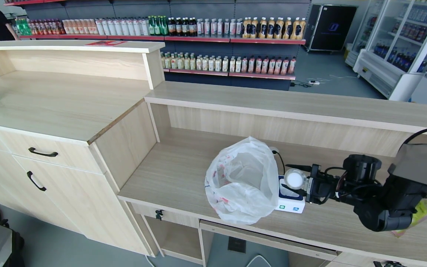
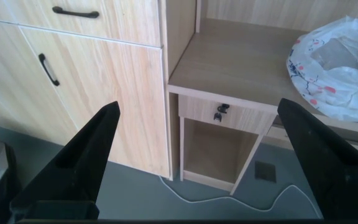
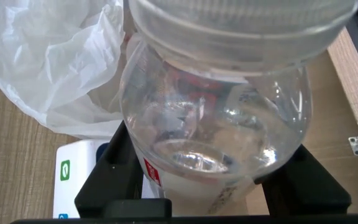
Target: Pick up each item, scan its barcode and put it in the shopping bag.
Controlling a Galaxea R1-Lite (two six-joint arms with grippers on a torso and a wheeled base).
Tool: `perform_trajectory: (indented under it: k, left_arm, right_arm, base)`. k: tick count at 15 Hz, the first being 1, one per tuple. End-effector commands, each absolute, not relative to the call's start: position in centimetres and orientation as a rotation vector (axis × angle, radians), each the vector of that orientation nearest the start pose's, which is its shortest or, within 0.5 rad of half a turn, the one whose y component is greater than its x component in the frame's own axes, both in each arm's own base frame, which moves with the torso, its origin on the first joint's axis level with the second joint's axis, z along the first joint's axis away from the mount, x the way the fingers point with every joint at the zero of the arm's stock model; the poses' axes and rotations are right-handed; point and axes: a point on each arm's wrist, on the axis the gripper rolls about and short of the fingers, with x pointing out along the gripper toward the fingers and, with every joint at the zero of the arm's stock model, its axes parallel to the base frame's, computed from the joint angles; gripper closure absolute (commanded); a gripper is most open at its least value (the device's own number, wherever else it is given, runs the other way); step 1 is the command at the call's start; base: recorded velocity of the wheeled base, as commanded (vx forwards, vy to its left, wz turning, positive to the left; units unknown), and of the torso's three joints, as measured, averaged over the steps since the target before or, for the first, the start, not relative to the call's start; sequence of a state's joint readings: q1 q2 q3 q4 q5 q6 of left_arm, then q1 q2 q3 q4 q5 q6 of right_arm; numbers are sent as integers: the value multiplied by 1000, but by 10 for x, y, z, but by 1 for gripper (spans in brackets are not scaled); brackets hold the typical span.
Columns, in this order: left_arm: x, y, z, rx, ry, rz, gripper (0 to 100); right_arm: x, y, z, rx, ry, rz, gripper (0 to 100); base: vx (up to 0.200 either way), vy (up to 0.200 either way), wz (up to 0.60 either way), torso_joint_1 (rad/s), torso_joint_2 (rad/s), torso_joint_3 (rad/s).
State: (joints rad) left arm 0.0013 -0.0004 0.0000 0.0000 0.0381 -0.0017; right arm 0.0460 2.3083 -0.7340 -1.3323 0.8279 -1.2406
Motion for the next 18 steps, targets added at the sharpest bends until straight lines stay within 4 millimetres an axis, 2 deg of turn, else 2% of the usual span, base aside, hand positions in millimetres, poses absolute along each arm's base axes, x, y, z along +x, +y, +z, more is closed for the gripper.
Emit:
perform_trajectory:
  k: [1, 6, 10, 12, 13, 14, 17, 18]
  left_arm:
    - [-23, 1, 75, -2, 0, 40, 0]
    - [-23, 1, 75, -2, 0, 40, 0]
    - [-23, 1, 75, -2, 0, 40, 0]
    - [-23, 1, 75, -3, 0, 40, 0]
    - [-23, 1, 75, -2, 0, 40, 0]
    - [-23, 1, 75, -2, 0, 41, 0]
    - [-23, 1, 75, -2, 0, 40, 0]
    - [-23, 1, 75, -2, 0, 40, 0]
  right_arm:
    - [369, 34, 22, -1055, -333, 889, 100]
    - [375, 34, 18, -1033, -338, 902, 100]
    - [377, 35, 24, -1026, -356, 898, 100]
    - [366, 39, 52, -1014, -392, 889, 100]
    - [348, 33, 81, -991, -398, 857, 100]
    - [330, 24, 105, -934, -380, 827, 100]
    - [296, -10, 159, -787, -342, 690, 100]
    - [290, -17, 163, -749, -312, 649, 100]
  base:
    - [0, 0, 0, 0, 0, 0]
    - [0, 0, 0, 0, 0, 0]
    - [0, 0, 0, 0, 0, 0]
    - [0, 0, 0, 0, 0, 0]
    - [0, 0, 0, 0, 0, 0]
    - [0, 0, 0, 0, 0, 0]
    - [0, 0, 0, 0, 0, 0]
    - [0, 0, 0, 0, 0, 0]
